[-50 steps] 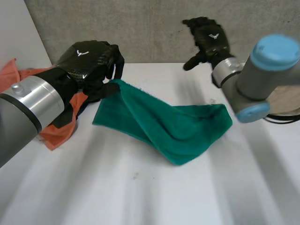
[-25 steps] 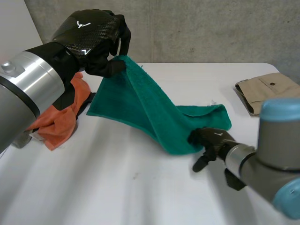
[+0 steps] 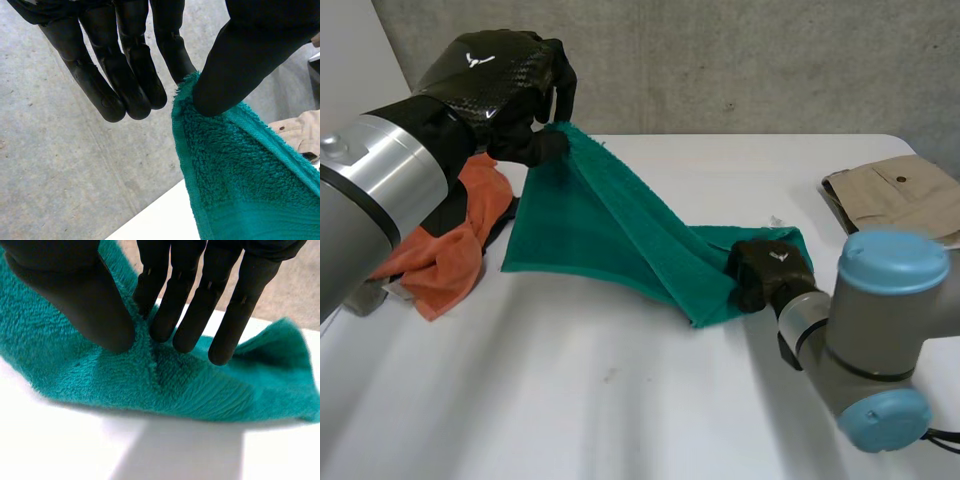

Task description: Fold the laundry.

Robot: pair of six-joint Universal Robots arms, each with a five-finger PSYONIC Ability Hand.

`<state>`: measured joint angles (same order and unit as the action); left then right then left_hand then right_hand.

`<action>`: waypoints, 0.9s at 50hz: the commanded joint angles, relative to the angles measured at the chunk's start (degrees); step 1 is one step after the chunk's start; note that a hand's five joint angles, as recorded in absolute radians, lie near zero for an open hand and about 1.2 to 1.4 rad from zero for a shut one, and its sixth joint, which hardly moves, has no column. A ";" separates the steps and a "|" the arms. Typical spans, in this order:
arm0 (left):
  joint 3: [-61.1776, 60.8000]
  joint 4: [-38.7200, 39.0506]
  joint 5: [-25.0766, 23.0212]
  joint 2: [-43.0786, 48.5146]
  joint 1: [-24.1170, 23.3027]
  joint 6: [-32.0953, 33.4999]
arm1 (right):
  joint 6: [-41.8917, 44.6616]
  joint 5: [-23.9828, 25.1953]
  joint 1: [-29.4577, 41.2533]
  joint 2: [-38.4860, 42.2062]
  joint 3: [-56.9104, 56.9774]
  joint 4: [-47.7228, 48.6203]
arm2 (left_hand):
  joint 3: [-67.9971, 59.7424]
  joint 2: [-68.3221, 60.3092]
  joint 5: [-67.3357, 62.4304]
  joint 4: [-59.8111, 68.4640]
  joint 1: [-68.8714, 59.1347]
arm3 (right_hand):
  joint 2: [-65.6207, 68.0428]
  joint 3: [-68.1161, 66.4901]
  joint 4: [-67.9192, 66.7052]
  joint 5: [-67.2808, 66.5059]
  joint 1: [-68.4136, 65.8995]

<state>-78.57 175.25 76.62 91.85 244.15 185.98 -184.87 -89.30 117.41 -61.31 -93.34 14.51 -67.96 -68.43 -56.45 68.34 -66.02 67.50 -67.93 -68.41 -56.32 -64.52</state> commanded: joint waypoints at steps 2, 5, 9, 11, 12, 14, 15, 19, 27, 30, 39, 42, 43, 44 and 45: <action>0.26 -0.52 0.11 0.87 2.91 1.84 | 14.78 2.81 -9.03 -14.78 5.09 -15.02 | -12.04 -11.57 -13.55 11.66 -13.98 | 12.50 -12.07 -11.59 -13.68 -15.48; 0.61 -1.31 -0.50 2.10 5.28 4.29 | 21.10 6.92 -13.68 -18.57 10.96 -25.27 | -12.04 -11.57 -13.55 11.66 -13.98 | 12.50 -12.07 -11.59 -13.68 -15.48; 1.14 -4.74 -1.38 5.52 5.99 8.07 | 26.31 11.68 -17.47 -17.71 19.32 -38.92 | -12.04 -11.57 -13.55 11.66 -13.98 | 12.50 -12.07 -11.59 -13.68 -15.48; 1.40 -6.05 -1.82 7.89 5.90 9.65 | 28.33 12.91 -18.44 -16.22 22.05 -44.02 | -12.04 -11.57 -13.55 11.66 -13.98 | 12.50 -12.07 -11.59 -13.68 -15.48; 1.75 -6.76 -1.91 10.69 5.73 11.23 | 29.91 14.14 -19.06 -14.12 24.32 -49.01 | -12.04 -11.57 -13.55 11.66 -13.98 | 12.50 -12.07 -11.59 -13.68 -15.48; 2.45 -7.73 -2.09 13.87 5.55 12.82 | 31.58 14.76 -18.98 -11.65 26.10 -53.35 | -12.04 -11.57 -13.55 11.66 -13.98 | 12.50 -12.07 -11.59 -13.68 -15.48; 3.07 -8.08 -2.17 15.45 5.38 13.52 | 32.37 15.03 -18.89 -10.42 26.80 -55.10 | -12.04 -11.57 -13.55 11.66 -13.98 | 12.50 -12.07 -11.59 -13.68 -15.48; 7.81 -9.05 -2.61 22.66 4.15 15.20 | 35.19 15.12 -17.22 -3.74 29.97 -57.50 | -12.04 -11.57 -13.55 11.66 -13.98 | 12.50 -12.07 -11.59 -13.68 -15.48; 28.45 -5.81 -0.86 29.26 3.09 13.10 | 32.65 9.76 -15.55 4.80 42.09 -36.87 | -12.04 -11.57 -13.55 11.66 -13.98 | 12.50 -12.07 -11.59 -13.68 -15.48; 36.54 -2.73 0.28 28.04 2.39 10.11 | 30.81 7.48 -15.37 4.28 45.35 -24.22 | -12.04 -11.57 -13.55 11.66 -13.98 | 12.50 -12.07 -11.59 -13.68 -15.48; 44.47 2.64 4.41 23.12 0.36 8.95 | 26.23 9.66 -15.54 -3.54 45.44 1.13 | -12.04 -11.57 -13.55 11.66 -13.98 | 12.50 -12.07 -11.59 -13.68 -15.48; 42.72 2.46 4.86 22.41 0.36 10.27 | 26.23 11.77 -15.99 -4.08 46.06 -2.37 | -12.04 -11.57 -13.55 11.66 -13.98 | 12.50 -12.07 -11.59 -13.68 -15.48; 40.54 2.03 4.94 22.06 0.36 11.41 | 26.06 12.99 -16.25 -4.08 45.97 -5.52 | -12.04 -11.57 -13.55 11.66 -13.98 | 12.50 -12.07 -11.59 -13.68 -15.48; 39.21 1.76 5.12 21.88 0.36 12.03 | 26.05 13.27 -16.34 -4.08 45.79 -7.03 | -12.04 -11.57 -13.55 11.66 -13.98 | 12.50 -12.07 -11.59 -13.68 -15.48; 37.72 1.41 5.21 21.71 0.36 12.56 | 26.05 13.71 -16.42 -3.99 45.44 -8.44 | -12.04 -11.57 -13.55 11.66 -13.98 | 12.50 -12.07 -11.59 -13.68 -15.48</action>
<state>-34.51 177.75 80.95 115.04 244.54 195.14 -158.61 -79.27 101.67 -64.39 -47.35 13.62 -68.15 -68.56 -56.45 68.54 -66.02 67.50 -68.14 -68.56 -58.22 -64.52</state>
